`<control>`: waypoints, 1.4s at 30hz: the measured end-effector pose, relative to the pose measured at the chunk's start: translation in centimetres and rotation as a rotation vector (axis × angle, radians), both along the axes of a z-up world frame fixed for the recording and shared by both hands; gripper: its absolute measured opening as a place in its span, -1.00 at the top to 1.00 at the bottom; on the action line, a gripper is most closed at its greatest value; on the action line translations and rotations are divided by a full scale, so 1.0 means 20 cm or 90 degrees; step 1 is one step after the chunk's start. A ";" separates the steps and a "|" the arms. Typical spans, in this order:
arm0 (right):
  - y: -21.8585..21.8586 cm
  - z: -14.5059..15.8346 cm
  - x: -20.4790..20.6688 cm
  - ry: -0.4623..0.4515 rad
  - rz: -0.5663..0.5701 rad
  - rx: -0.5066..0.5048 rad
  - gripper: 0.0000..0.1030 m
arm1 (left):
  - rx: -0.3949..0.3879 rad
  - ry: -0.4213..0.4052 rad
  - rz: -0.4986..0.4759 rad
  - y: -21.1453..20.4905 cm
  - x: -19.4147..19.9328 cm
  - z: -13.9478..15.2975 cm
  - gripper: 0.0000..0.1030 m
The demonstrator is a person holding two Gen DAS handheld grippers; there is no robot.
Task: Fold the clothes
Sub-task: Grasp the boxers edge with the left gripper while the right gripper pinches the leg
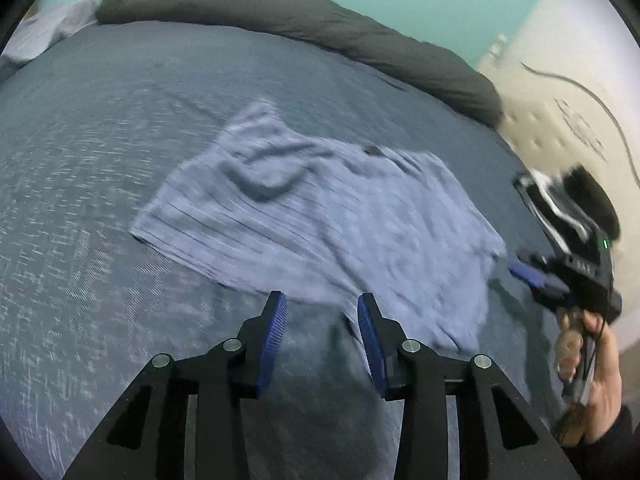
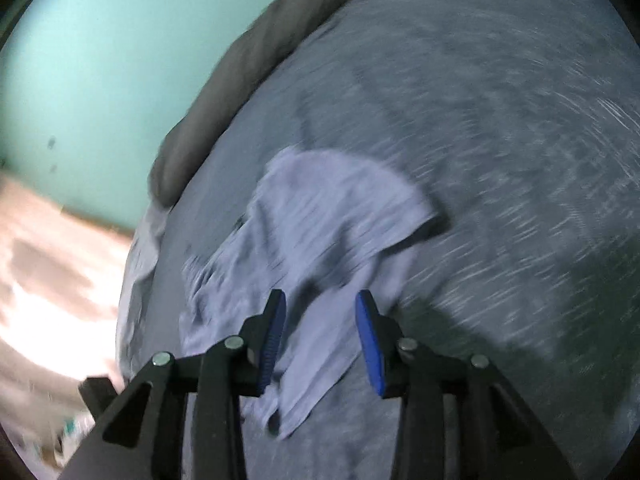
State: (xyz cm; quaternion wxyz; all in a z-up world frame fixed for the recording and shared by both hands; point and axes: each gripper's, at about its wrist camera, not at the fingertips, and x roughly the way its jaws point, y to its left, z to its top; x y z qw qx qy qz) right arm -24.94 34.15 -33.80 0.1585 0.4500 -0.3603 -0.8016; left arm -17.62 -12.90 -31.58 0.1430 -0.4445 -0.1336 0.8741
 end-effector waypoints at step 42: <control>0.38 -0.11 0.00 0.011 -0.179 -0.031 0.99 | -0.028 -0.017 0.153 -0.31 -0.18 -0.07 0.21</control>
